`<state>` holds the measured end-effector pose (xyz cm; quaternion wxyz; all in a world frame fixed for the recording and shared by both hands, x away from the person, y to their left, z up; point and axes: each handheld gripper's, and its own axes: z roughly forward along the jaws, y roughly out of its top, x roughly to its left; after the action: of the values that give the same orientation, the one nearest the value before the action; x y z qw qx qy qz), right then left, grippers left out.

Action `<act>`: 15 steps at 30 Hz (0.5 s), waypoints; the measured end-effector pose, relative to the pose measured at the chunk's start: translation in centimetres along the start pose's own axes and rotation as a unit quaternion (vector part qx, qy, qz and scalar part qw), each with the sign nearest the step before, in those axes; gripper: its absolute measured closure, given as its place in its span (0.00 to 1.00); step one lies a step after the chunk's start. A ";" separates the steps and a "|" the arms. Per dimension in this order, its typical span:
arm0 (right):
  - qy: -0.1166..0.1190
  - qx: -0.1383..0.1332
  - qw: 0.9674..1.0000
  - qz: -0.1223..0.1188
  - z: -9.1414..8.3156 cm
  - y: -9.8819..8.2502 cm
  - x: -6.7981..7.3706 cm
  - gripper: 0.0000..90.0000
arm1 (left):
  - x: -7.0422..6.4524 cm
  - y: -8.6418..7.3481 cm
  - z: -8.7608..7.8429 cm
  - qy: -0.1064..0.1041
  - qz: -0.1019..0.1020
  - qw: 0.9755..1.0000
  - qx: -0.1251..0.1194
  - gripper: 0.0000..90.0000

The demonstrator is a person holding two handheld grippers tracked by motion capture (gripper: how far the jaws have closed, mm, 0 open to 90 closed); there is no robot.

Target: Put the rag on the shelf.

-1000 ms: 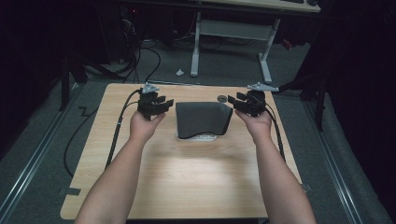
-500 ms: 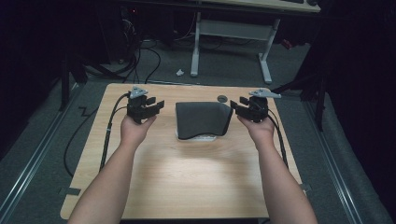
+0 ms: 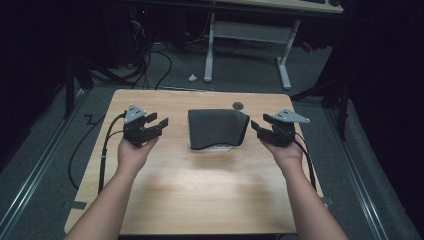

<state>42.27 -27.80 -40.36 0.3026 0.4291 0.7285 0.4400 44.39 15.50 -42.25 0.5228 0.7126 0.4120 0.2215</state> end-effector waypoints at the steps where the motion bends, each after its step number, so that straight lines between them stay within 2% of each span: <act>1: 0.003 0.001 1.000 -0.004 -0.4 -0.1 0.4 0.47 | -0.2 -0.3 -0.5 -0.001 -0.002 1.000 0.001 0.53; 3: 0.003 -0.011 1.000 -0.011 -1.3 -0.6 1.3 0.47 | -0.8 -1.1 -1.7 -0.003 0.004 1.000 0.003 0.51; 5: 0.004 0.002 1.000 -0.013 -2.2 -0.9 2.2 0.43 | -1.4 -2.1 -2.8 -0.011 0.004 1.000 0.003 0.49; 8: 0.001 -0.009 1.000 -0.013 -3.2 -2.0 3.4 0.44 | -2.4 -3.8 -4.3 -0.024 0.006 1.000 0.010 0.47; 11: 0.003 -0.005 1.000 -0.014 -4.1 -3.1 4.6 0.43 | -3.5 -5.6 -5.3 -0.036 0.008 0.999 0.021 0.45; 15: 0.009 -0.001 1.000 -0.003 -5.1 -4.9 5.8 0.42 | -5.0 -8.0 -6.0 -0.049 0.012 0.998 0.036 0.42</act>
<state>33.71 -25.77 -42.91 0.2979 0.4224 0.7320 0.4439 34.25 15.70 -46.98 0.5137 0.7460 0.3848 0.1774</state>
